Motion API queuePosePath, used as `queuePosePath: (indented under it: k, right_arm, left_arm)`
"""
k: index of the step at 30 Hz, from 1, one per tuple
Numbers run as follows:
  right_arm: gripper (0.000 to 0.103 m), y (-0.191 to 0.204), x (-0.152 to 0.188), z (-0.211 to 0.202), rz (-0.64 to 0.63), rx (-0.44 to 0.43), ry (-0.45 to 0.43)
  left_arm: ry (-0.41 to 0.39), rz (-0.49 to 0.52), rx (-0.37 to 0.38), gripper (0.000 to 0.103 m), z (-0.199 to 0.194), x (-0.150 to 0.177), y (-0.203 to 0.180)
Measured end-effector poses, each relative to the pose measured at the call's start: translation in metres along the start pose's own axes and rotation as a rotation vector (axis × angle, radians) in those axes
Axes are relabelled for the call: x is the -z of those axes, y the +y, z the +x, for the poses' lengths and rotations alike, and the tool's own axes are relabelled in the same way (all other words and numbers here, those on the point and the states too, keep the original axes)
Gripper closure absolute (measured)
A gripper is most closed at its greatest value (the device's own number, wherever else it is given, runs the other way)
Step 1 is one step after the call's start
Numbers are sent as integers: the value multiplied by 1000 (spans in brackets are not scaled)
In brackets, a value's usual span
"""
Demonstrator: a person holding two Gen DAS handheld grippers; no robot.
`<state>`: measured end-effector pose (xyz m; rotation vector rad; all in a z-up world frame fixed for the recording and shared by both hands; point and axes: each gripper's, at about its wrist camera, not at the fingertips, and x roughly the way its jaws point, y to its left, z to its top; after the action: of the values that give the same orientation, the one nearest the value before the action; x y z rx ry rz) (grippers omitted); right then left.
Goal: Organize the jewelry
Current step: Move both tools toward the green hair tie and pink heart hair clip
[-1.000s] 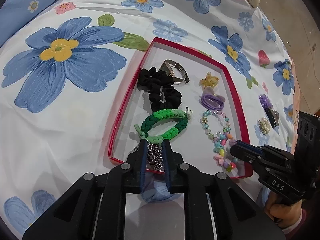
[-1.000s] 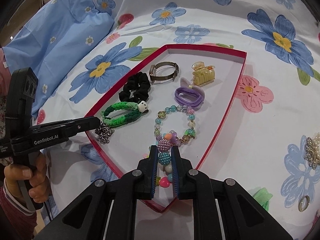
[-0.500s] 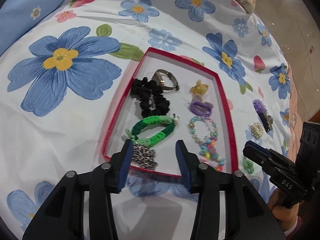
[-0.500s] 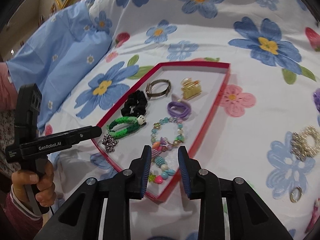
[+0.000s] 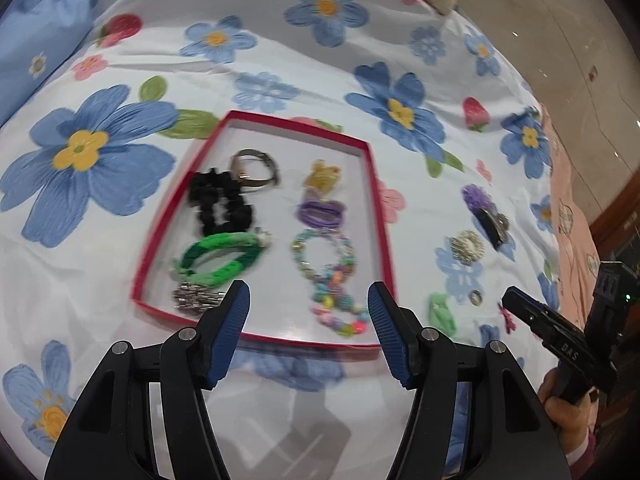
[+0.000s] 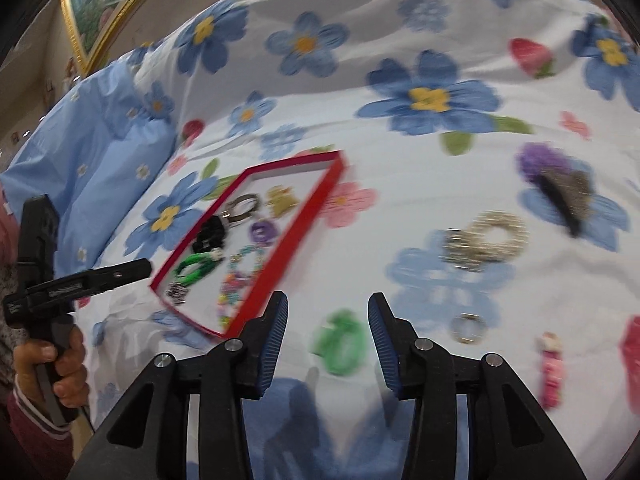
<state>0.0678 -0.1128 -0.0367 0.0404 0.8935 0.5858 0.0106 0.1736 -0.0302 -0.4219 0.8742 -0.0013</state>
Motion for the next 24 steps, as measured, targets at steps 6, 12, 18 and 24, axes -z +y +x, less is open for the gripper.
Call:
queuePosePath:
  k: [6,12,18,24]
  right_arm:
    - [59,-42,10,-31,72,71,-29]
    - [59,-72,21,-52,134,112,-49]
    - [59,-93,32,-65,166,152,-51]
    - [58,-105,41,-63,186,166,-28]
  left_arm:
    - [17,57,38,42,1,4,-33]
    - [41,117,70,40,6,8,-67]
    - [74,164,94,39,18,15,-99]
    - [117,208,108,39,35,24,-124]
